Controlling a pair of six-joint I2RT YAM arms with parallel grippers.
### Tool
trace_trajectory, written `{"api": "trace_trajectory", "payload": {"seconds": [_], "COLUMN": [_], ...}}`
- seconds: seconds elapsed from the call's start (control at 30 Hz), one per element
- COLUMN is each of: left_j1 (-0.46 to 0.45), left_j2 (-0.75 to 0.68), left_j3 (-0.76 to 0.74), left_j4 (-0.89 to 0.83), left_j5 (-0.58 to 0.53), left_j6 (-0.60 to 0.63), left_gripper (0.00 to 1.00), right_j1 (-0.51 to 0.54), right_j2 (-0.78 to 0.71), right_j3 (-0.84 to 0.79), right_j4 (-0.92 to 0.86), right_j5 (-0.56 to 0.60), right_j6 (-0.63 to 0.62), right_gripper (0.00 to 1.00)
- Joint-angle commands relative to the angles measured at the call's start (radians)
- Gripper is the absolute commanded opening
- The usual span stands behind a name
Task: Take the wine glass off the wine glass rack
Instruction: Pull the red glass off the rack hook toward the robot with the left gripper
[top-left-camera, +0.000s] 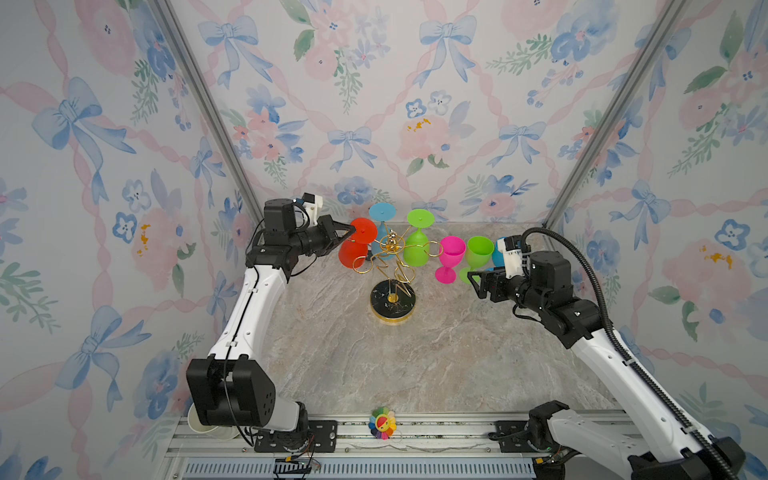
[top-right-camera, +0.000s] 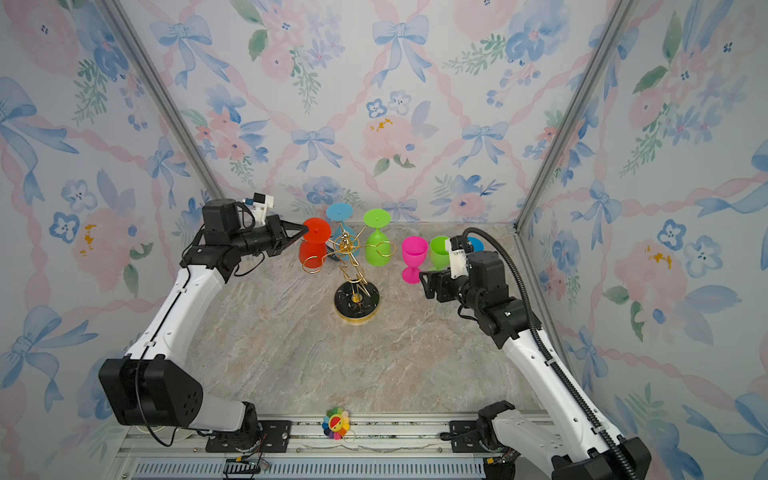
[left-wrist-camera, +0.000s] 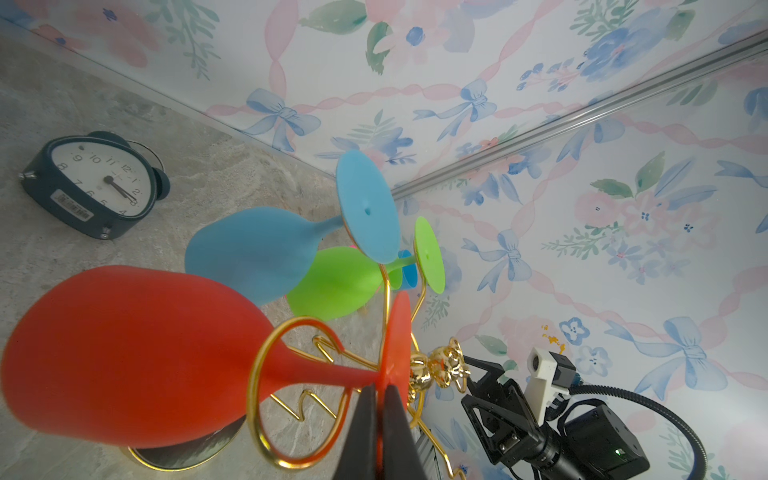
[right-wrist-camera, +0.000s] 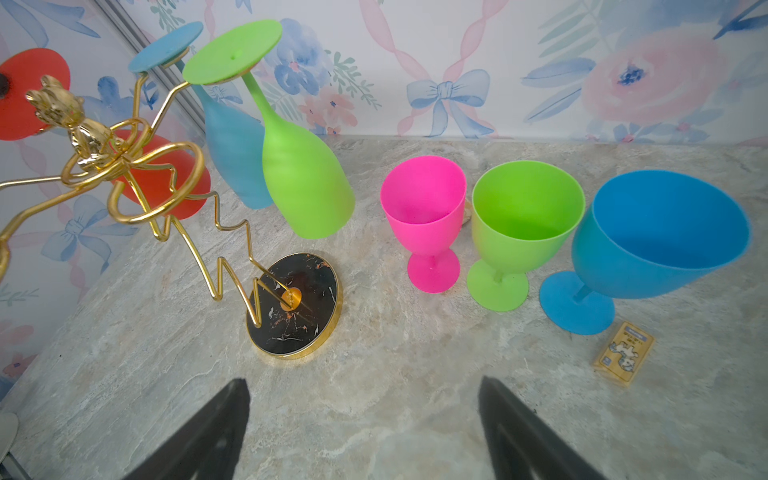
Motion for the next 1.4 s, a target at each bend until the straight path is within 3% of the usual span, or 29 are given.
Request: {"api": "trace_trajectory", "payload": {"seconds": [0.0, 0.47, 1.37], "left_j1": [-0.01, -0.009, -0.036], "left_j2": [0.026, 0.143, 0.151], "left_j3": [0.053, 0.156, 0.16], "left_j4": [0.003, 0.003, 0.002], "left_j5": [0.015, 0.022, 0.047], "left_j6": [0.002, 0.007, 0.022], "left_gripper": [0.0, 0.0, 0.0], "right_j1": [0.013, 0.016, 0.027], "right_j2": [-0.004, -0.005, 0.006], "right_j3": [-0.008, -0.007, -0.014], "right_j4": [0.013, 0.006, 0.028], "right_j5": [0.011, 0.019, 0.023], "right_j6": [0.011, 0.002, 0.007], "right_gripper": [0.89, 0.89, 0.89]}}
